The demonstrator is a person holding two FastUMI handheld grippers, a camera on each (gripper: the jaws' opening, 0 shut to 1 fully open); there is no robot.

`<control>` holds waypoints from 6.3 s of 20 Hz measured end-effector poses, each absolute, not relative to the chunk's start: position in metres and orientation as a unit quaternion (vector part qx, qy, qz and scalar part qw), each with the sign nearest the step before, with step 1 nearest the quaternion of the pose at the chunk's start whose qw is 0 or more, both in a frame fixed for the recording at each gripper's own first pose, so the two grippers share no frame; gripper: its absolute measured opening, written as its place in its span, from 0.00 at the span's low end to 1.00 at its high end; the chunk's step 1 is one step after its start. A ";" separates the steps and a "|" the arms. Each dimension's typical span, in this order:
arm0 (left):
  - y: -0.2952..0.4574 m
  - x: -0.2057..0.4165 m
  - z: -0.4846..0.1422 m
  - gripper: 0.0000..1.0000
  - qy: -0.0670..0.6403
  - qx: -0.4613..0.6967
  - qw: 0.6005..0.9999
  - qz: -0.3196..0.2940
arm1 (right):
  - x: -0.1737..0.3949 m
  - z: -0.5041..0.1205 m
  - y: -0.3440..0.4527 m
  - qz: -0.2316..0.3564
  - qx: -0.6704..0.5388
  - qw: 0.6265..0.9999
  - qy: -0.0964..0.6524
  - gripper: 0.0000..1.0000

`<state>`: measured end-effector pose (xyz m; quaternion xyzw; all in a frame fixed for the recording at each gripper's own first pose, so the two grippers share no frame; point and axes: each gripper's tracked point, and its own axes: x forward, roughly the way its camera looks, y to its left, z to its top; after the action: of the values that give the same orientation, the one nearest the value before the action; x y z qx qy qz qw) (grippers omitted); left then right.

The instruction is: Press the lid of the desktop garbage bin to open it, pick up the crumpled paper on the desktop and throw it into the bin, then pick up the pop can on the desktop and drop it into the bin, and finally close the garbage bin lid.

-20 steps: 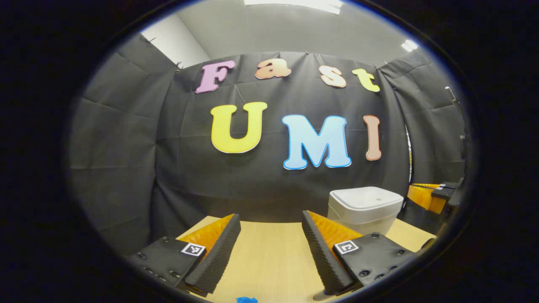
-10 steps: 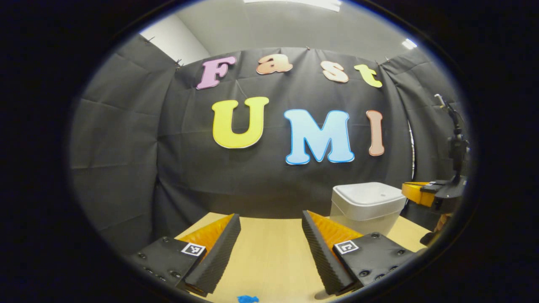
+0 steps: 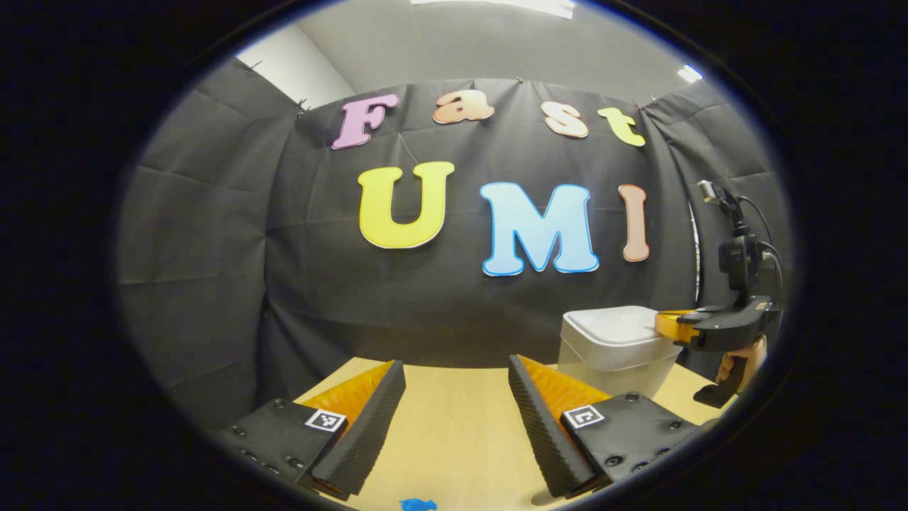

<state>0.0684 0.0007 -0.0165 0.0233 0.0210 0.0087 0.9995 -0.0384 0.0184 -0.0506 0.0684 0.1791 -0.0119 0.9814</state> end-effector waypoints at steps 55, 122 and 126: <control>-0.007 0.035 -0.028 0.95 0.022 0.036 0.999 0.014 | -0.106 0.029 -0.011 -0.041 0.087 0.991 0.094 0.37; 0.083 0.003 -0.379 0.42 0.344 0.072 0.936 -0.008 | -0.160 0.037 0.041 -0.028 0.033 0.995 0.095 0.92; 0.083 0.004 -0.377 0.31 0.343 0.072 0.936 -0.010 | -0.164 0.039 0.029 -0.044 0.016 0.995 0.084 0.92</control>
<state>0.0037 0.0826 -0.3775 0.0719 0.3432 -0.0098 0.9364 -0.1642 0.0286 0.0392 0.0161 0.0835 -0.0442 0.9954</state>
